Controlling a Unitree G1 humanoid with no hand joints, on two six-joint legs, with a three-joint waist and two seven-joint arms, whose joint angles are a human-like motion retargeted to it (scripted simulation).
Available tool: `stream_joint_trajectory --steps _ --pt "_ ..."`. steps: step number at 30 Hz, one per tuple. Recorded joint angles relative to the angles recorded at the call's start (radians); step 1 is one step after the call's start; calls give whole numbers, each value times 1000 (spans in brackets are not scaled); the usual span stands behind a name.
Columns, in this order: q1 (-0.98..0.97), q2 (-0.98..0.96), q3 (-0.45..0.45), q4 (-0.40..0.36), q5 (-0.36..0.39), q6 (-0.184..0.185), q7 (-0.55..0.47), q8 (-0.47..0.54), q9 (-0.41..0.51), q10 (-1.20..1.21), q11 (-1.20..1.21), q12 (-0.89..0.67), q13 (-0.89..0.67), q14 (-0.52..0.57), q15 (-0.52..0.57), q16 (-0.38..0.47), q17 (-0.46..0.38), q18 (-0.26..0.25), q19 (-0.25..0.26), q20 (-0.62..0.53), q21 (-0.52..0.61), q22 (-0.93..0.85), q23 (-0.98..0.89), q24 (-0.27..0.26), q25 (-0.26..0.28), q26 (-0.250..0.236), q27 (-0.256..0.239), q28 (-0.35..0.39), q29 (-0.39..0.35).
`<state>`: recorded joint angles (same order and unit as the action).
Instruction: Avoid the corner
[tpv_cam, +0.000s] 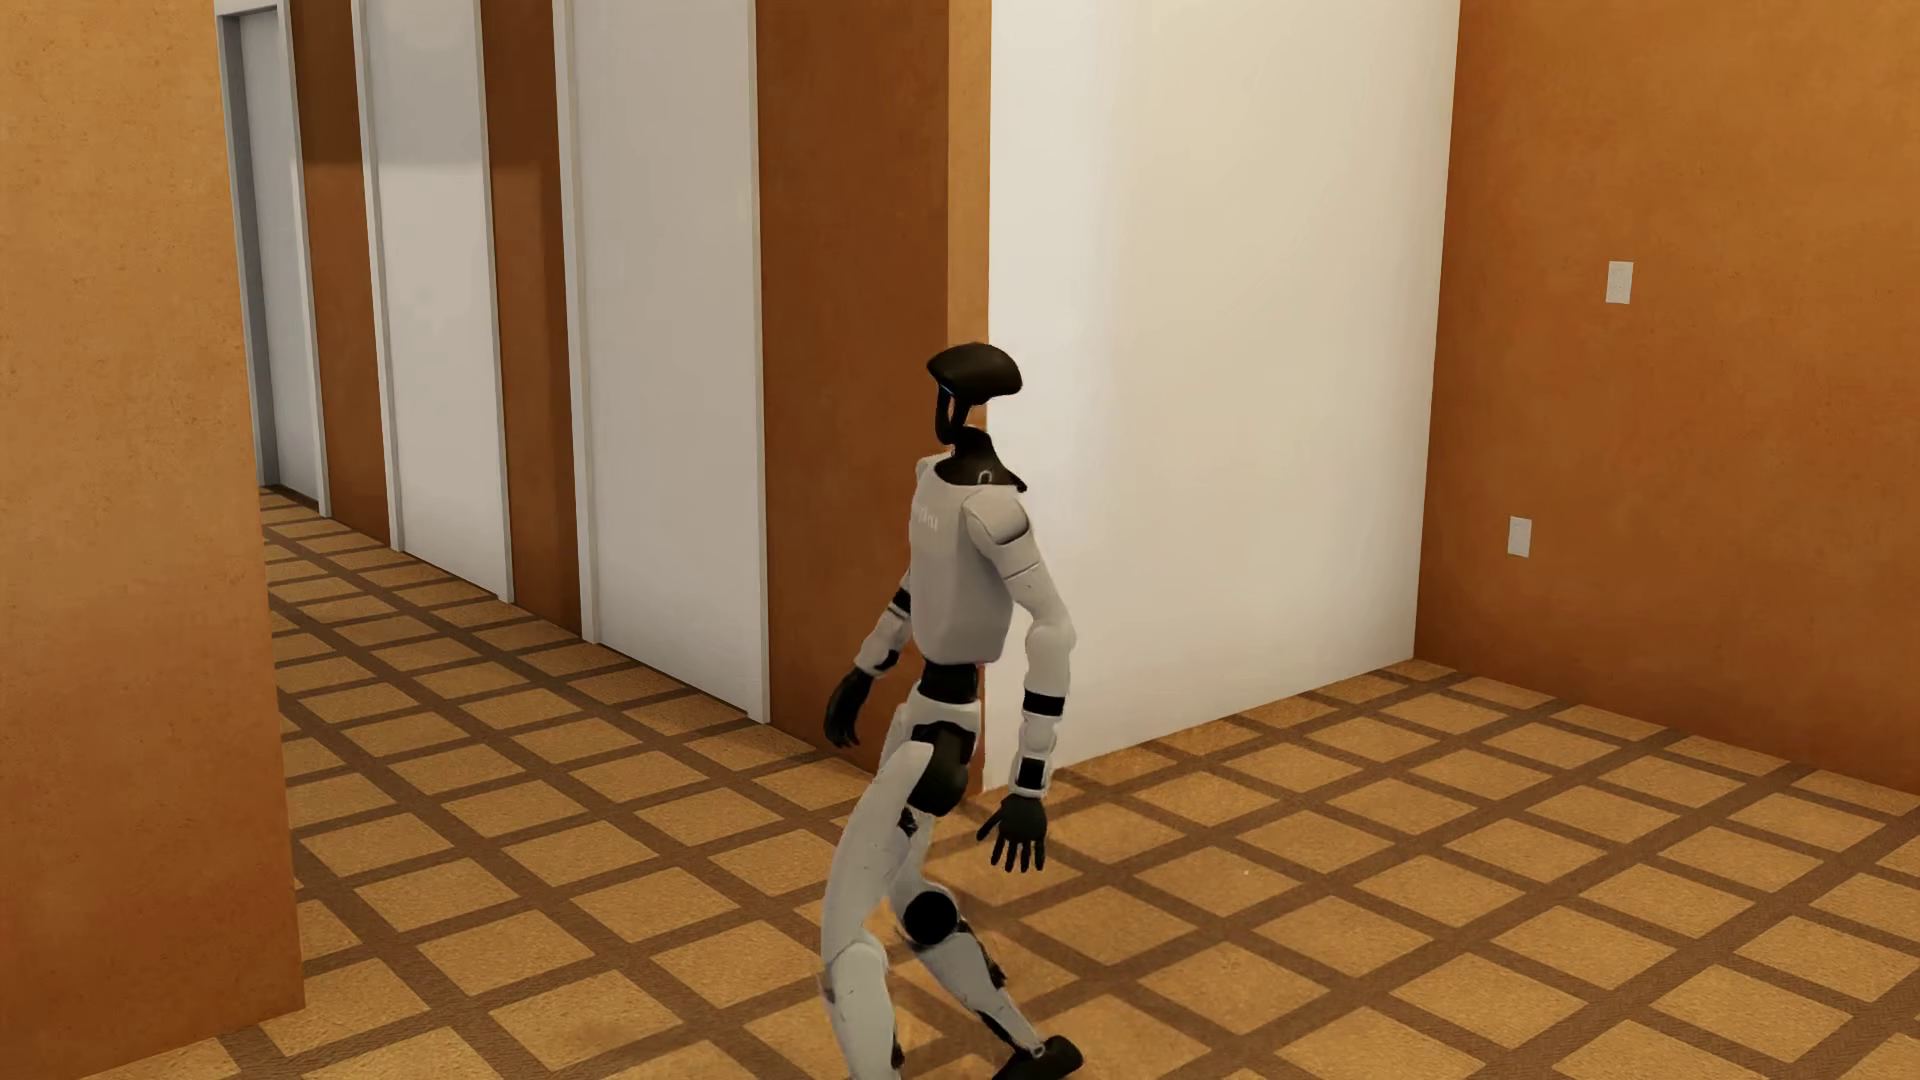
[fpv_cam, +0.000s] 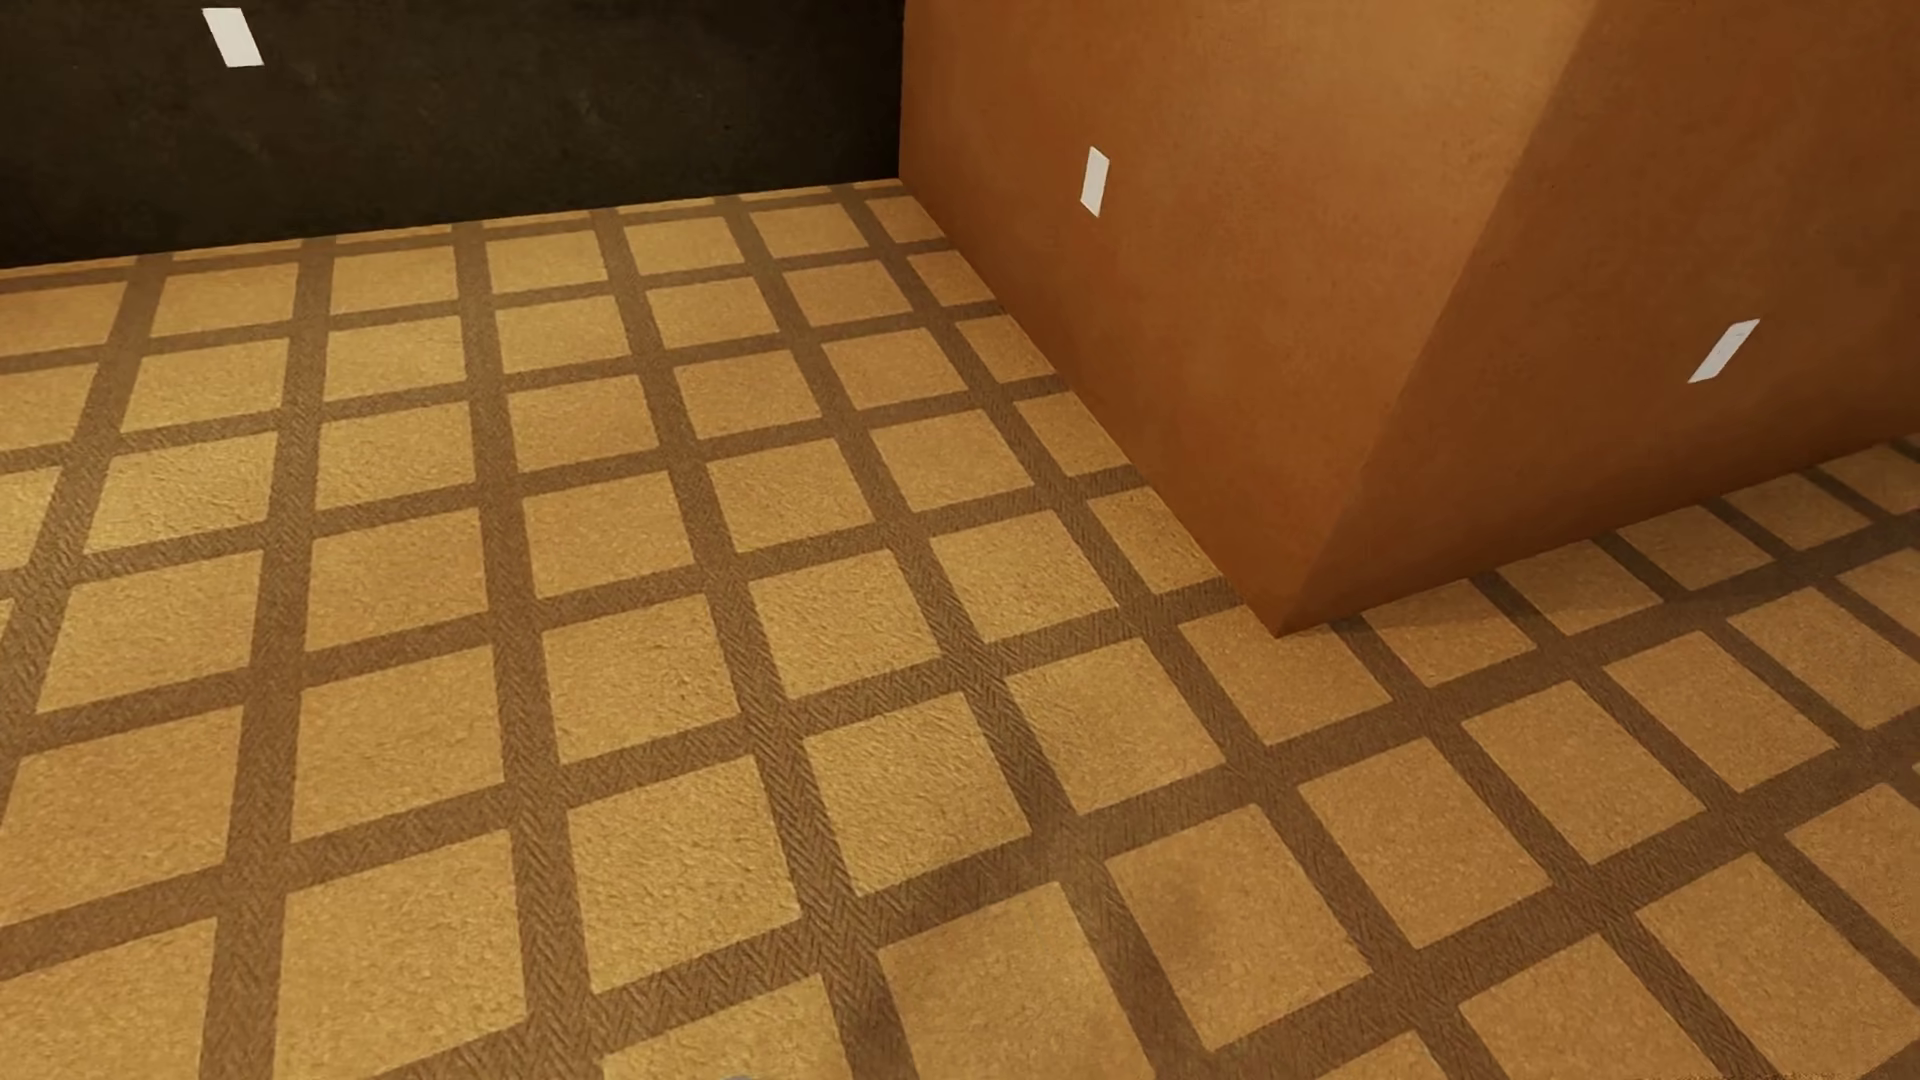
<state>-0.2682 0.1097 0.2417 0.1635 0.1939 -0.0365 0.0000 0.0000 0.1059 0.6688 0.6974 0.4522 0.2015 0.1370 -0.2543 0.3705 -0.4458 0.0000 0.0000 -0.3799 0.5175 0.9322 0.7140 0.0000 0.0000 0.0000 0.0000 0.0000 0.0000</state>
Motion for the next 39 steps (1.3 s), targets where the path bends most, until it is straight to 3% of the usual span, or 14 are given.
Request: stream_joint_trajectory --steps 3,4,8,12,13,15,17,19,23,30,33,35,37,39 --pt "113 -159 -9 37 -58 -56 0 0 28 22 213 -91 -44 -203 392 36 72 0 0 -14 50 49 32 0 0 0 0 0 0" --pt "152 -233 -42 67 -77 -60 0 0 25 2 234 -101 -30 -230 423 42 79 0 0 27 64 30 11 0 0 0 0 0 0" --pt "346 -474 -160 123 -168 -23 0 0 5 -42 115 -105 62 -357 353 42 95 0 0 50 162 -93 93 0 0 0 0 0 0" --pt "535 -643 -274 62 -221 12 0 0 -15 -110 -130 -155 167 -451 162 39 65 0 0 44 211 -185 196 0 0 0 0 0 0" --pt "556 -675 -321 60 -242 24 0 0 -8 -103 -137 -187 186 -476 164 45 55 0 0 16 241 -200 227 0 0 0 0 0 0" --pt "618 -768 -398 86 -247 62 0 0 17 -82 -3 -232 220 -446 450 60 45 0 0 7 265 -217 283 0 0 0 0 0 0" --pt "619 -760 -429 124 -188 100 0 0 9 2 78 -210 210 -266 435 57 47 0 0 44 324 -200 339 0 0 0 0 0 0" --pt "455 -676 -359 93 -132 109 0 0 -16 236 91 -189 235 -158 300 49 53 0 0 22 278 -147 307 0 0 0 0 0 0" --pt "87 -257 -137 -5 13 118 0 0 41 620 -118 -101 103 -392 110 37 43 0 0 -52 243 -107 165 0 0 0 0 0 0" --pt "-258 250 130 -30 -71 120 0 0 -30 -197 -288 63 -146 -345 -180 34 -12 0 0 -135 -111 -35 -186 0 0 0 0 0 0" --pt "-333 290 189 -85 -239 48 0 0 -18 123 -88 51 -124 -247 73 30 27 0 0 -170 -158 50 -172 0 0 0 0 0 0" --pt "-230 102 122 -128 -231 55 0 0 -15 207 368 6 -83 -357 349 4 32 0 0 -147 -97 55 -94 0 0 0 0 0 0" --pt "-38 -98 -38 -183 -198 66 0 0 9 116 685 -33 -58 -367 318 -13 46 0 0 -111 25 -42 20 0 0 0 0 0 0" --pt "151 -301 -178 -187 -145 121 0 0 11 -5 655 -93 63 -366 345 -32 45 0 0 -70 14 -180 46 0 0 0 0 0 0"
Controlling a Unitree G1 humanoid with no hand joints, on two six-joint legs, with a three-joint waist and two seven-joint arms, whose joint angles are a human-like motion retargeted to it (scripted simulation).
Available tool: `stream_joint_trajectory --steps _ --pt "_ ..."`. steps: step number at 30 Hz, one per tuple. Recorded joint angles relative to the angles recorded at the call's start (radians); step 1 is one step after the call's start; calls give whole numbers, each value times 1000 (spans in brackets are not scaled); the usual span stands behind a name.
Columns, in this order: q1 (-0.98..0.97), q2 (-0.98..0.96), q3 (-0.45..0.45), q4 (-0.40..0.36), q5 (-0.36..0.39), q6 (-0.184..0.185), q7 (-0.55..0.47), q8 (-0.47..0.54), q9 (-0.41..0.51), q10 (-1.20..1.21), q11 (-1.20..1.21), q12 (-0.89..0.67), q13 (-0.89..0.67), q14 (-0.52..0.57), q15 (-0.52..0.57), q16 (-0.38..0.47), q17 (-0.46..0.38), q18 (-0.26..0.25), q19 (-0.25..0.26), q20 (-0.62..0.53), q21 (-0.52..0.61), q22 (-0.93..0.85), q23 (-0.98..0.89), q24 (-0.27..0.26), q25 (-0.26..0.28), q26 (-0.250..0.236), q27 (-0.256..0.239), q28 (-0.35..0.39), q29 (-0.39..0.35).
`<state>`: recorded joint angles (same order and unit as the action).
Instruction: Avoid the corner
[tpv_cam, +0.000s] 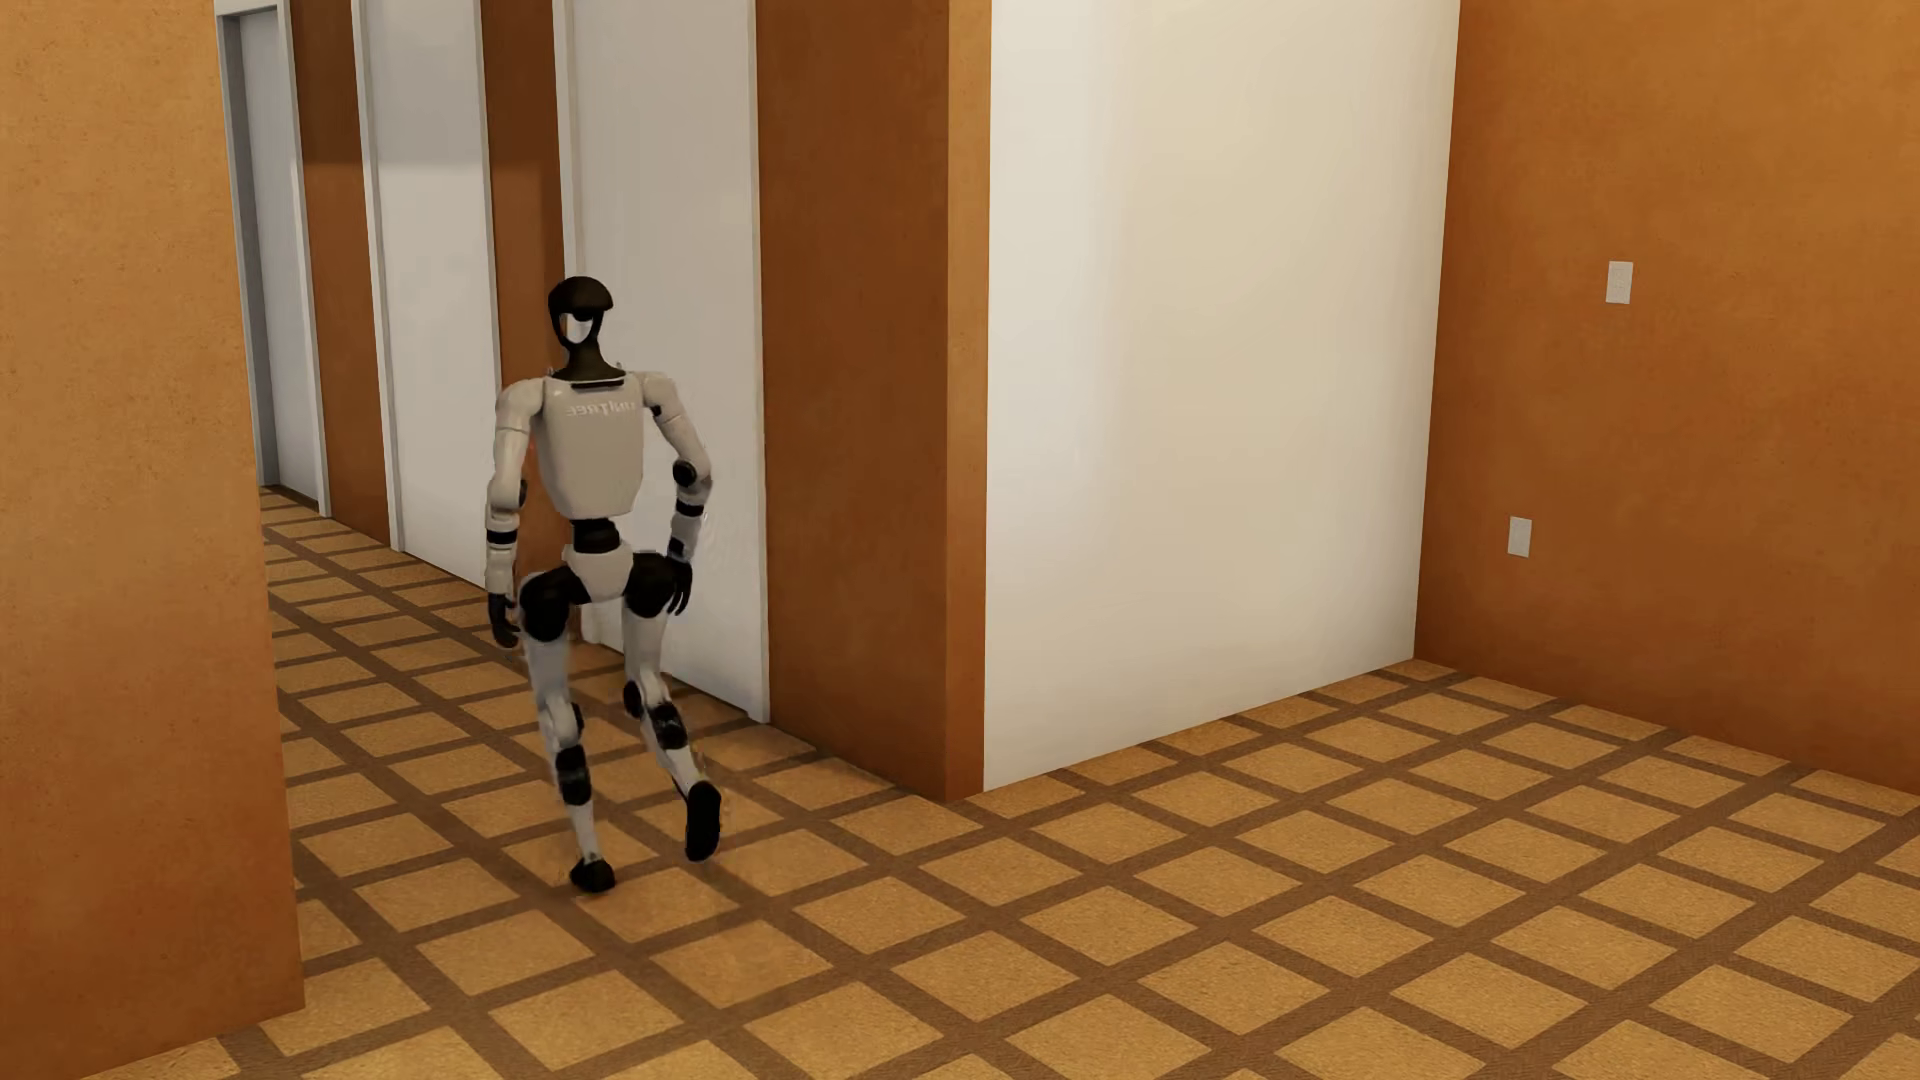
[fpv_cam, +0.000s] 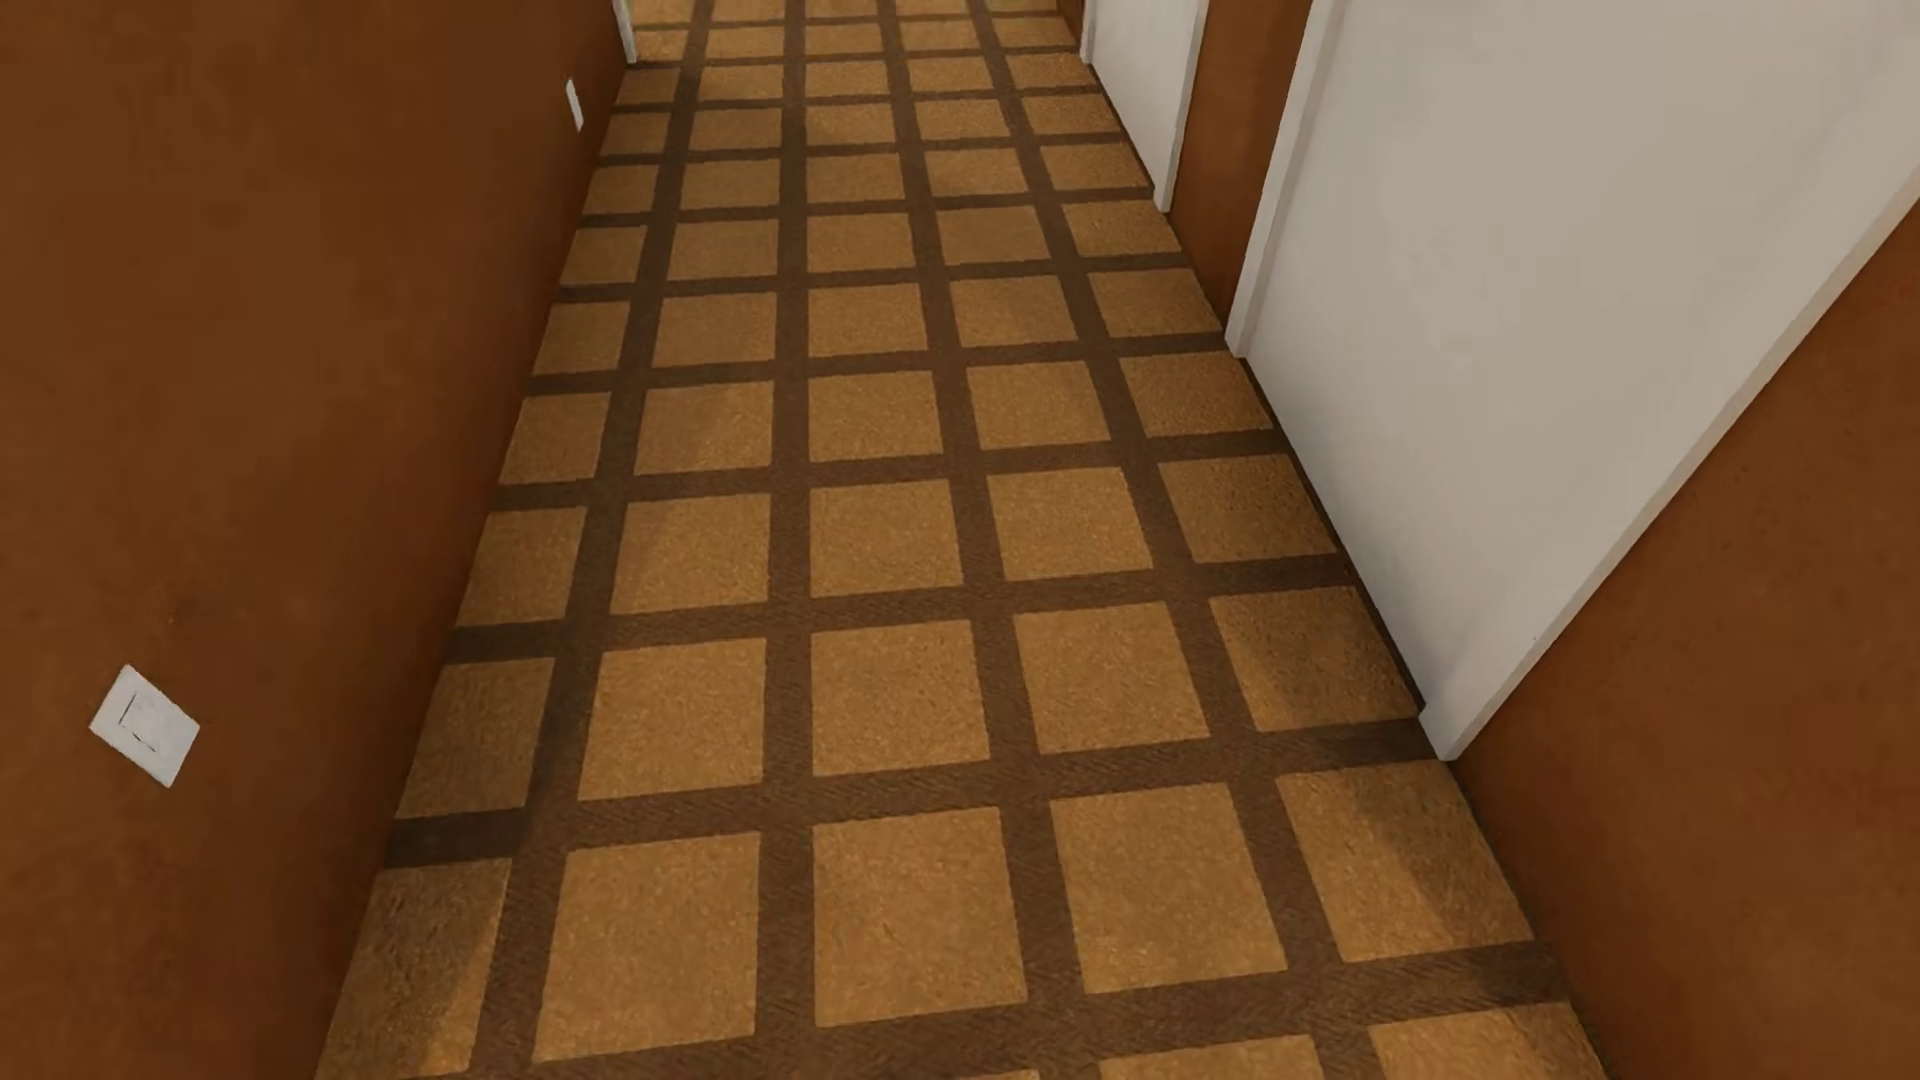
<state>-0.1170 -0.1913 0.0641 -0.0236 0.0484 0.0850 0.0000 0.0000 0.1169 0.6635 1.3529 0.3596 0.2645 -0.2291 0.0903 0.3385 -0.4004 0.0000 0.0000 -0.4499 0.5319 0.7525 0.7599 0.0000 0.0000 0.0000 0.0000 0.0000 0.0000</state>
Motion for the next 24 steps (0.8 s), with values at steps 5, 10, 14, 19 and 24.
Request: stream_joint_trajectory --steps 5,10,14,19,24 --pt "378 -218 -191 42 4 -5 0 0 -18 -167 -895 -155 158 -107 -237 31 17 0 0 126 257 -306 222 0 0 0 0 0 0" --pt "442 -331 -254 172 89 49 0 0 -41 117 -729 -147 211 230 131 -8 27 0 0 188 349 -174 289 0 0 0 0 0 0" --pt "93 -26 -80 187 168 22 0 0 5 749 -716 -96 87 71 -1 -25 23 0 0 11 260 156 174 0 0 0 0 0 0" --pt "-167 400 166 173 98 -33 0 0 -19 149 -911 102 -125 84 -324 12 -20 0 0 -49 16 240 -91 0 0 0 0 0 0" --pt "-305 532 264 162 27 -34 0 0 -75 -92 -849 137 -233 495 -376 3 -32 0 0 -10 -186 287 -218 0 0 0 0 0 0"
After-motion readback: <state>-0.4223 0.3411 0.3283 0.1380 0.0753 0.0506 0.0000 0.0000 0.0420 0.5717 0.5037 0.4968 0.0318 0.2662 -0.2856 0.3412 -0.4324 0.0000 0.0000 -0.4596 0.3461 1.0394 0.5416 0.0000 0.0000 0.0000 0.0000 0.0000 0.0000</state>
